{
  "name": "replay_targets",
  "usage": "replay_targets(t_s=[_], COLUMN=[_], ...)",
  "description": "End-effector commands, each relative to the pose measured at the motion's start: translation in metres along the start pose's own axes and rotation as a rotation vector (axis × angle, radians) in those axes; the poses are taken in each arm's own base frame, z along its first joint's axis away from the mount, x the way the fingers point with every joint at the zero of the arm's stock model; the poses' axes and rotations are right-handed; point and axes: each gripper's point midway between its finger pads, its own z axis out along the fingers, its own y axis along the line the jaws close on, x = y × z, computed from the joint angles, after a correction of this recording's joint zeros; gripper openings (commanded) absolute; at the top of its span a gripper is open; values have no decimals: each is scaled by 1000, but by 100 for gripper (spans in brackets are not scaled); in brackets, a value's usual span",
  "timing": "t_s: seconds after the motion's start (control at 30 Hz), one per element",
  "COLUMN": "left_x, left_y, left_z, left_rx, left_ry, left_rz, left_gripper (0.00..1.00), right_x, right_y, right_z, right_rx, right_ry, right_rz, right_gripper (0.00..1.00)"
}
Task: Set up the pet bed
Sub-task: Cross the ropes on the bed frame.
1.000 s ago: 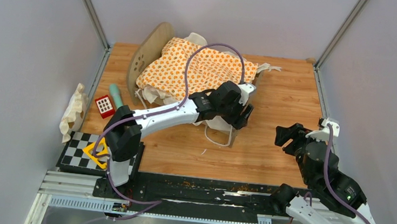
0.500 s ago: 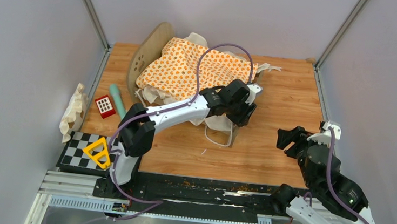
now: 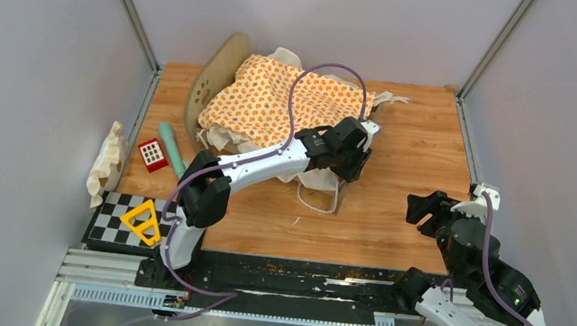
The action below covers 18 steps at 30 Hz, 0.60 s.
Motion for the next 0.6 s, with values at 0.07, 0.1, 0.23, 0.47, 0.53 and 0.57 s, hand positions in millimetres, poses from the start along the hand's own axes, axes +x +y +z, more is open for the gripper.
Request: replay_targets(t_s=[0.07,0.1,0.23,0.47,0.53,0.57], left_x=[-2,0,4,10,12,12], left_y=[1,2,4,7,8,8], left_z=[12,15,23,28,28,27], left_rx=[-89,-99,-129,-139,-137,-134], left_ry=[-63,-62,-47,-30,-24,-23], left_rz=[-32,-34,-35,-13,6,17], left_gripper=[31,31,32,17,1,0], right_x=[-4,-3,-1,2,4,6], right_y=[2,1,1,3,4,5], right_z=[-4,-3,-2,1,4,5], right_rx=[-13,-12,-10,-8,-7,-8], right_ry=[10,12,15,20,21,21], right_rz=[-32,-34,-30,-28,-26,-23], right_gripper=[59,59,59,59,59,59])
